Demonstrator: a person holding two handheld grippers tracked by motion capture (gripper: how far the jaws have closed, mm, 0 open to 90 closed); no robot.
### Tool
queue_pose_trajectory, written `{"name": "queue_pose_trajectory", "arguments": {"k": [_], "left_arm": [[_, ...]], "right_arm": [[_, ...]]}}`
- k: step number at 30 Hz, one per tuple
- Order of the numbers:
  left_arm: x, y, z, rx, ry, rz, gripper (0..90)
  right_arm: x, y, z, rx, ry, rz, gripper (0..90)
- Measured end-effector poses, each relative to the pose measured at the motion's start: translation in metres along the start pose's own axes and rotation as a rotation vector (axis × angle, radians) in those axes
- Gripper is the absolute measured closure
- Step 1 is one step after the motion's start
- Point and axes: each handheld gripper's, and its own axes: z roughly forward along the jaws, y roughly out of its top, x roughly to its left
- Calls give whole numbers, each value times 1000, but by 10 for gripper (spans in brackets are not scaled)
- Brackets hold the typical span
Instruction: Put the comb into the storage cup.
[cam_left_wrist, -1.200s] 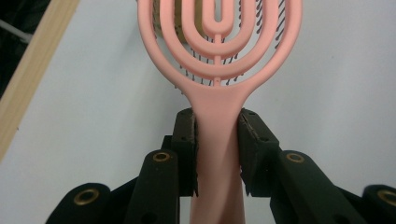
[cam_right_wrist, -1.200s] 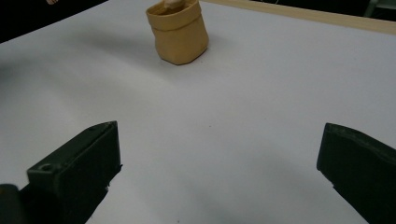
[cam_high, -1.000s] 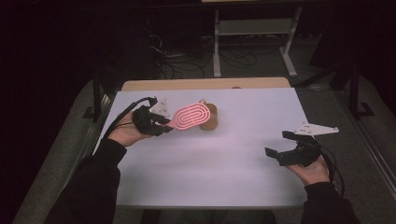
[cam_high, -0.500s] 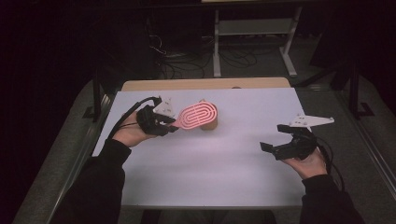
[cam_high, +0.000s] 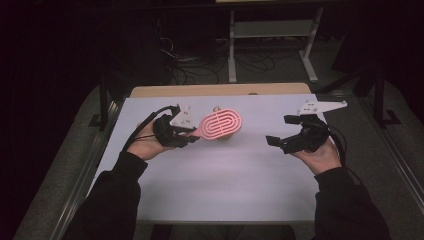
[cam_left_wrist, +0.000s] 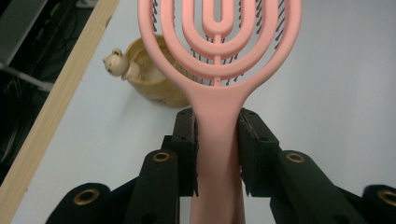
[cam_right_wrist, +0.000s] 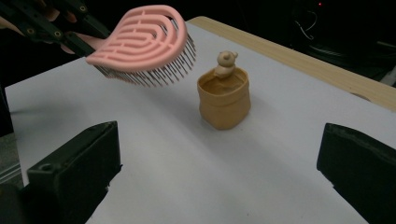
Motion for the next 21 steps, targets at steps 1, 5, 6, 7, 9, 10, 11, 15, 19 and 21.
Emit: {"name": "queue_pose_trajectory", "arguments": {"k": [1,5,6,7,9,10,11,15,19,21], "left_arm": [[-1,1,1,1,2,-1,694],[-3,2,4,-8,3,-2,694],[-3,1,4,-12,5,-3,694],[-3,1,5,-15,1,-5,695],[-3,1,5,-10,11,0,694],[-3,1,6,-14,9,-2,694],[-3,0,6,-20,11,-4,694],[-5,0,7,-32,23,-7,694],[-5,0,9,-42,30,-8,694],[-5,0,10,-49,30,-12,694]], "right_arm": [[1,4,2,5,5,-3,0],[1,15,10,10,26,8,0],[2,17,11,9,30,12,0],[2,19,13,8,34,15,0],[2,23,17,12,34,18,0],[2,25,19,14,36,23,0],[1,26,21,15,42,30,0],[-1,33,29,22,60,58,0],[-1,39,37,29,75,74,0],[-1,42,40,36,81,75,0]]}}
